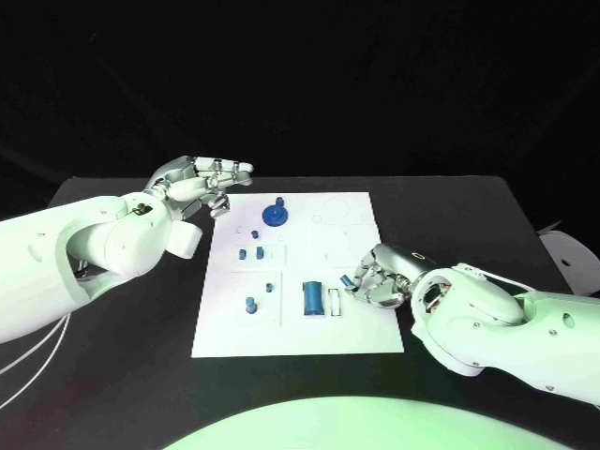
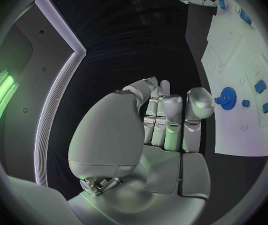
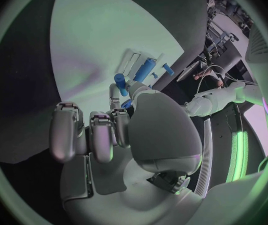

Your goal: Assemble the parts on the task board

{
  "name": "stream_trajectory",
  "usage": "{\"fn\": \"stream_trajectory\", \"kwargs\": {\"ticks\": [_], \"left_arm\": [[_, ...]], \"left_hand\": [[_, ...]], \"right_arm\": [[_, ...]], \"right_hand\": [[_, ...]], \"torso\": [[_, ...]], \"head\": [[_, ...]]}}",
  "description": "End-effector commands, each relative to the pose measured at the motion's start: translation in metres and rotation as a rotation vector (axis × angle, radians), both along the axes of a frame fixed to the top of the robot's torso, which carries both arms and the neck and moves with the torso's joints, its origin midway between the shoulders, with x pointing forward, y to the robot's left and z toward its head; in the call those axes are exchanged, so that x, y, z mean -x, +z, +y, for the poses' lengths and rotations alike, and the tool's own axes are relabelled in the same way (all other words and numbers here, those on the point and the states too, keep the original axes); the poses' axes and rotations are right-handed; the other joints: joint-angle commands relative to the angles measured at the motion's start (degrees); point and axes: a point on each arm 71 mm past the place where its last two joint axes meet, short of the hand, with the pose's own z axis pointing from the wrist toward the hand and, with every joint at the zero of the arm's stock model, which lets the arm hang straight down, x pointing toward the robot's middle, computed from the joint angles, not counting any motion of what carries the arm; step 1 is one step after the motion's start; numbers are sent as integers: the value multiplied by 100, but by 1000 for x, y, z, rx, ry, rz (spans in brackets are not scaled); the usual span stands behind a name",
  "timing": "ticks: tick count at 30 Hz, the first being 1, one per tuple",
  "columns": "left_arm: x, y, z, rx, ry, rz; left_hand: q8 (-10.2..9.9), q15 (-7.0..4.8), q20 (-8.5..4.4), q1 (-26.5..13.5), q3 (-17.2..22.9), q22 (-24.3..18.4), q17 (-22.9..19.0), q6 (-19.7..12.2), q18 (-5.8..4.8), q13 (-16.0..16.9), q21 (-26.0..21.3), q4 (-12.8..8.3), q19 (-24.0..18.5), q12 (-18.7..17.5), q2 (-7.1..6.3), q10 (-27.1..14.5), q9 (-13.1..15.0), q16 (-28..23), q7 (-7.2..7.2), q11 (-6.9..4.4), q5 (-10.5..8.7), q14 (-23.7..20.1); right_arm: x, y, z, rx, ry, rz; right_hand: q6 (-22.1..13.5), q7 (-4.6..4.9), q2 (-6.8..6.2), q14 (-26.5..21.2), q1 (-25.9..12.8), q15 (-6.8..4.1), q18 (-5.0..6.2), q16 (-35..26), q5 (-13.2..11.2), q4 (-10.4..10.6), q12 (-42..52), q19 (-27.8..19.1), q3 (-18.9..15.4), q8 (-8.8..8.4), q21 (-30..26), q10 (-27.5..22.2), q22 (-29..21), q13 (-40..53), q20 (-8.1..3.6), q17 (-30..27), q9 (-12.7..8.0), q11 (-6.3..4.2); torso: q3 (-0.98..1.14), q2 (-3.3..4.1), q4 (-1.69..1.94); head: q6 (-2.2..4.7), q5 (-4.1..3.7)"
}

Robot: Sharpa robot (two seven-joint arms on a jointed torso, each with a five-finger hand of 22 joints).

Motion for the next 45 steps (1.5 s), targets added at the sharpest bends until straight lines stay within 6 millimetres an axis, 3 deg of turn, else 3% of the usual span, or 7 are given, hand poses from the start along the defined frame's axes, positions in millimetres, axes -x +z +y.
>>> {"fn": "stream_trajectory", "kwargs": {"ticks": [1,15,40,45], "left_arm": [[1,1,-3,13,-13,3],[3,1,-9,32,-27,17],[2,1,-7,30,-21,19],[2,1,-7,30,-21,19]], "left_hand": [[20,-6,19,-50,-26,5,5,1,72,9,-1,11,-8,37,10,-39,-8,22,-42,10,-13,-21],[20,-6,20,-51,-29,7,3,-1,71,9,1,12,-6,38,10,-42,-9,23,-42,9,-13,-21],[21,-7,20,-45,-31,7,-2,-4,71,9,0,9,-5,39,9,-45,-9,22,-44,7,-12,-22],[21,-7,20,-45,-31,7,-2,-4,71,9,0,9,-5,39,9,-45,-9,22,-44,7,-12,-22]], "right_arm": [[1,-6,2,-58,-52,105],[3,-18,19,-77,-23,224],[0,-22,22,-49,-14,228],[-1,-22,24,-56,-10,218]], "right_hand": [[99,-50,6,578,-51,-30,-96,31,31,-9,12,220,58,14,18,125,1171,750,-24,1377,130,15],[99,-43,-39,578,-165,-27,-90,30,92,-11,2,211,170,25,-11,121,1163,745,-24,1376,159,20],[198,-80,-39,569,-777,-44,-81,12,79,7,-1,198,364,132,-58,131,1151,750,-33,1337,274,-6],[184,-70,-118,566,-1066,-39,-76,6,-263,17,-24,188,333,146,-93,121,1143,737,-33,1325,301,3]], "torso": [[-5,7,2],[2,9,-4],[2,6,-5],[2,7,-5]], "head": [[-2,-4],[-32,20],[-36,3],[-33,-6]]}}
